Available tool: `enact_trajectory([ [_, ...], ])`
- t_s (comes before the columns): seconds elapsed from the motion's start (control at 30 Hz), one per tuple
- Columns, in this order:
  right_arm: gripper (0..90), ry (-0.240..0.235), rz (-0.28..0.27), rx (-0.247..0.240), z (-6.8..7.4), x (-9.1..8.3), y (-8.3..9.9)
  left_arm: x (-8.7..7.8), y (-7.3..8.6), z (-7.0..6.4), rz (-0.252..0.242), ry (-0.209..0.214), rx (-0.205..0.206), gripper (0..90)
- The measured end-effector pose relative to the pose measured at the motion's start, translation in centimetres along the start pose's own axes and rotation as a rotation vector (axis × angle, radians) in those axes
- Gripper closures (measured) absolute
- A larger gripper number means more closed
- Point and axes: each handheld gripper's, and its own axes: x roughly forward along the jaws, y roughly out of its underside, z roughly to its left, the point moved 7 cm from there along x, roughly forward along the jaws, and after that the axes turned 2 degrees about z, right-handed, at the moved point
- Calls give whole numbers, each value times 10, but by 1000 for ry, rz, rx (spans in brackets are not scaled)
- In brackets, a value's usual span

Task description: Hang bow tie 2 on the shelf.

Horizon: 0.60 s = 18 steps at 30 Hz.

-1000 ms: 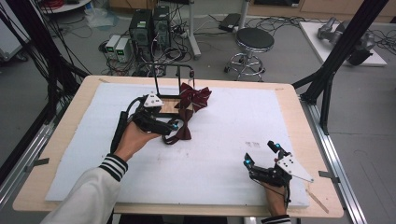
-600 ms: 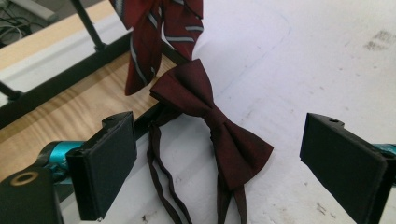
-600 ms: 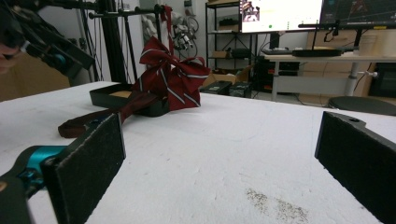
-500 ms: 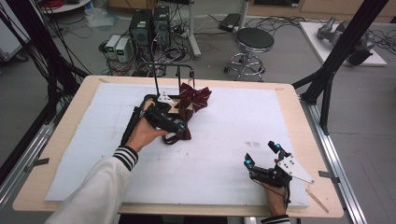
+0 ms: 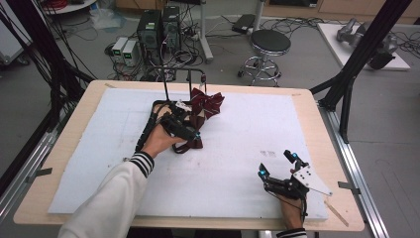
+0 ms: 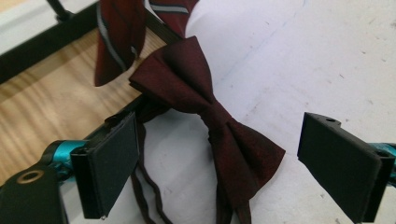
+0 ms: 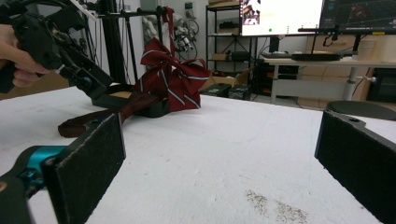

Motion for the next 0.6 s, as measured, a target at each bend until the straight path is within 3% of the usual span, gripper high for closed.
enact_trajectory([
  [0.27,9,2,-9,-12,0,0,0,12,1,-6,67,20,-12,151],
  [0.6,9,3,-13,-10,0,-1,0,20,5,-7,134,7,-31,179],
])
